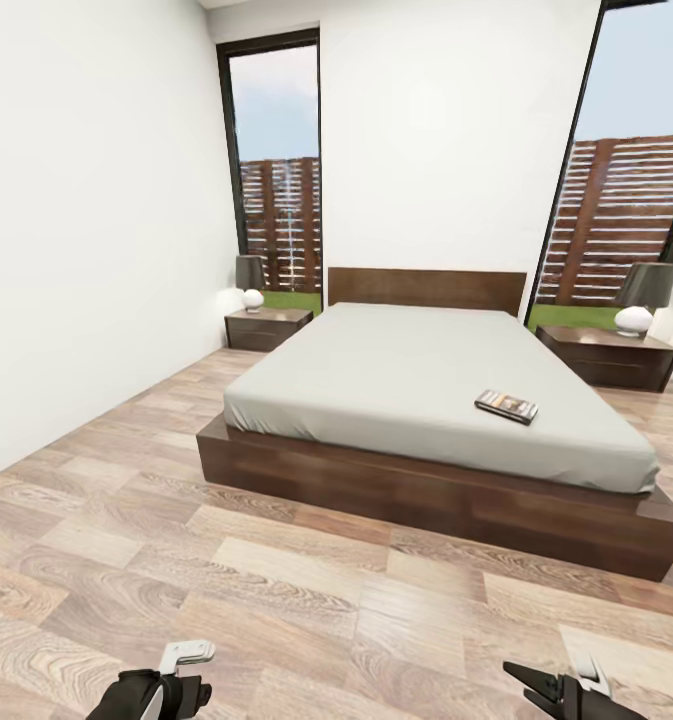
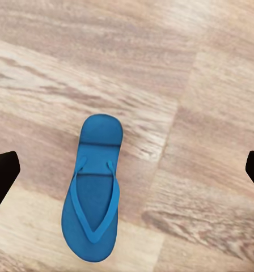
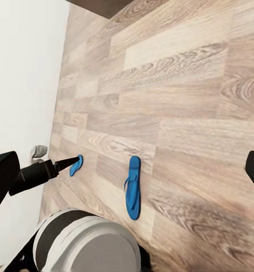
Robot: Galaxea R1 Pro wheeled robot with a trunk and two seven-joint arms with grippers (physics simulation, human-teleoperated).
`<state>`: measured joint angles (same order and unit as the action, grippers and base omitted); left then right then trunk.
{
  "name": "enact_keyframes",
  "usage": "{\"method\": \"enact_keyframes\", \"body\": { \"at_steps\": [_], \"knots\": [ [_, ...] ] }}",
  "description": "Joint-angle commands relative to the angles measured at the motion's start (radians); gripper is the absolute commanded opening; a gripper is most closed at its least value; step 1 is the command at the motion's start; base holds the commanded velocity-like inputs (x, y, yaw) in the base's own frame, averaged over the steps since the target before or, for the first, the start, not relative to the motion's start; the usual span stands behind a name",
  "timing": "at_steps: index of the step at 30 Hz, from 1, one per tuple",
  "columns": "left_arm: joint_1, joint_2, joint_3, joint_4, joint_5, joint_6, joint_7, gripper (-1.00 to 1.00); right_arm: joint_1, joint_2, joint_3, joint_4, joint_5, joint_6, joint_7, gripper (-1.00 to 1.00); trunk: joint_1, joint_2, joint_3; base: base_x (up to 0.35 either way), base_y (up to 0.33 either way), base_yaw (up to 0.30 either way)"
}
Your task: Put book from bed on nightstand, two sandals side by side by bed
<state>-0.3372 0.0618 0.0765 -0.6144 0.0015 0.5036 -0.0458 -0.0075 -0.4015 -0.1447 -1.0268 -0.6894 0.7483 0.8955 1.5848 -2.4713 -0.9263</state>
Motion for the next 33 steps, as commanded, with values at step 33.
{"method": "enact_keyframes", "body": {
  "at_steps": [33],
  "knots": [
    [0.000,0.000,0.007,-0.001,0.000,0.004,-0.003,1.00,-0.001,0.001,-0.015,0.004,-0.005,0.006,-0.003,1.00,0.028,-0.035,-0.126,0.000,0.000,0.000]
  ]
}}
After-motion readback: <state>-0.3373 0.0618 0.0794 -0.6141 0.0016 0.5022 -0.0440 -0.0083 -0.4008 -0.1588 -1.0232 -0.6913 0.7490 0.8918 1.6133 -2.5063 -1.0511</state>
